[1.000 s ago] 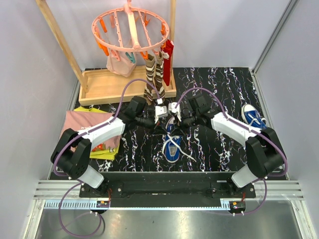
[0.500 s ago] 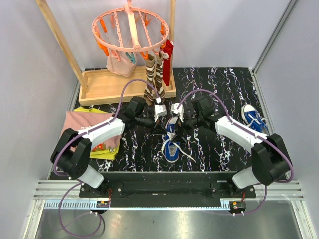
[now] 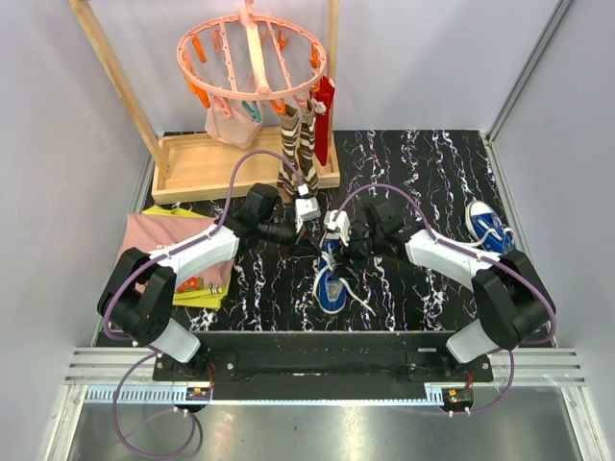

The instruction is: Tie the shoes

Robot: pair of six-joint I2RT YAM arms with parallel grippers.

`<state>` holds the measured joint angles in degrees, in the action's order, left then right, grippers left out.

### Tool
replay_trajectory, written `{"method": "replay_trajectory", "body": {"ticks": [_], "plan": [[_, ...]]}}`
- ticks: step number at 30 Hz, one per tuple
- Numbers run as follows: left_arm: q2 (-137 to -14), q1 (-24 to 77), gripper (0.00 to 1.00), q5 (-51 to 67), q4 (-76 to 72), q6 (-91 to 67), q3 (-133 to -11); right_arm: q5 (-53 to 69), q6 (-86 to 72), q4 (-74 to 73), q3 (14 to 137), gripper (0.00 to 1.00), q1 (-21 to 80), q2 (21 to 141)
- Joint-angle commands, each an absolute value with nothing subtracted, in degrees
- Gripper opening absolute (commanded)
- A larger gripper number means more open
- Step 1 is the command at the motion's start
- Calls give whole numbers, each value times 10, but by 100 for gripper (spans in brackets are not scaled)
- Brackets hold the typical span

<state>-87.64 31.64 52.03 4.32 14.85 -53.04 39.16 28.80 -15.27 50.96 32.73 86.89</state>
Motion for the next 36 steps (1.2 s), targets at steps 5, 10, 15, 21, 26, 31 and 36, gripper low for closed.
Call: {"method": "replay_trajectory", "body": {"ticks": [5, 10, 15, 21, 26, 31, 36], "plan": [[-876, 309, 0, 535, 19, 142, -529, 343, 293, -107, 490, 43, 333, 836], [-868, 301, 0, 536, 22, 137, -519, 335, 292, -108, 487, 42, 333, 830], [-865, 298, 0, 534, 27, 141, -514, 339, 281, -113, 494, 49, 332, 823], [-865, 297, 0, 539, 25, 137, -514, 326, 283, -115, 504, 29, 332, 835], [-861, 298, 0, 540, 25, 128, -512, 308, 288, -113, 505, 18, 332, 838], [-847, 278, 0, 540, 12, 77, -492, 294, 290, -111, 502, 13, 332, 831], [-810, 269, 0, 541, 2, 51, -457, 289, 287, -109, 494, 2, 332, 827]]}}
